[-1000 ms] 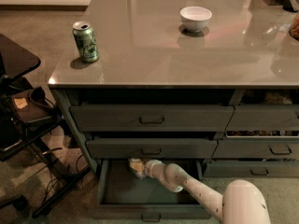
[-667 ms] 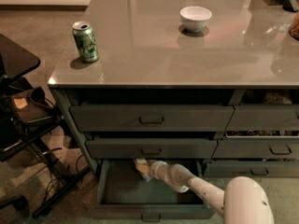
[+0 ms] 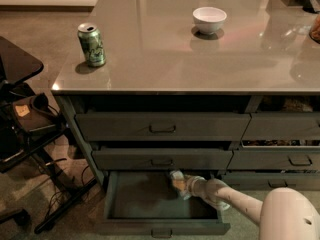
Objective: Pick blue plastic bottle from bottom drawer and place on counter
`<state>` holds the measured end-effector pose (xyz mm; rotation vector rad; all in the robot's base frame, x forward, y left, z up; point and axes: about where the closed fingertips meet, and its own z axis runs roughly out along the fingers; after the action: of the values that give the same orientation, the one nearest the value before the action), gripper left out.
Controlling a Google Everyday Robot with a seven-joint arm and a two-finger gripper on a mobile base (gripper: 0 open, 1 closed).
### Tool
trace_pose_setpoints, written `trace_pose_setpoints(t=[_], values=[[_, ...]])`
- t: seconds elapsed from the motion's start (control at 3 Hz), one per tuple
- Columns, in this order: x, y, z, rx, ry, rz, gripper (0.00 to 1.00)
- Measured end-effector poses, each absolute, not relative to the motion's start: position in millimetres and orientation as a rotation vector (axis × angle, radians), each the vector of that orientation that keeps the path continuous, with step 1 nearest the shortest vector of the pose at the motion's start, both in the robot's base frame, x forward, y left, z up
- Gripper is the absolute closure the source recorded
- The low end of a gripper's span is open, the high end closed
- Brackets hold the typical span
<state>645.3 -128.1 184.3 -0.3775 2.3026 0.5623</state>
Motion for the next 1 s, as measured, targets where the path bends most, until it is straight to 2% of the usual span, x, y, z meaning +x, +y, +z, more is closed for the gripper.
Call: trace_pose_setpoints(t=[0.67, 1.0], values=[[628, -129, 191, -0.394, 2.31, 0.567, 1.0], [602, -179, 256, -0.429, 2.249, 0.451, 1.0]])
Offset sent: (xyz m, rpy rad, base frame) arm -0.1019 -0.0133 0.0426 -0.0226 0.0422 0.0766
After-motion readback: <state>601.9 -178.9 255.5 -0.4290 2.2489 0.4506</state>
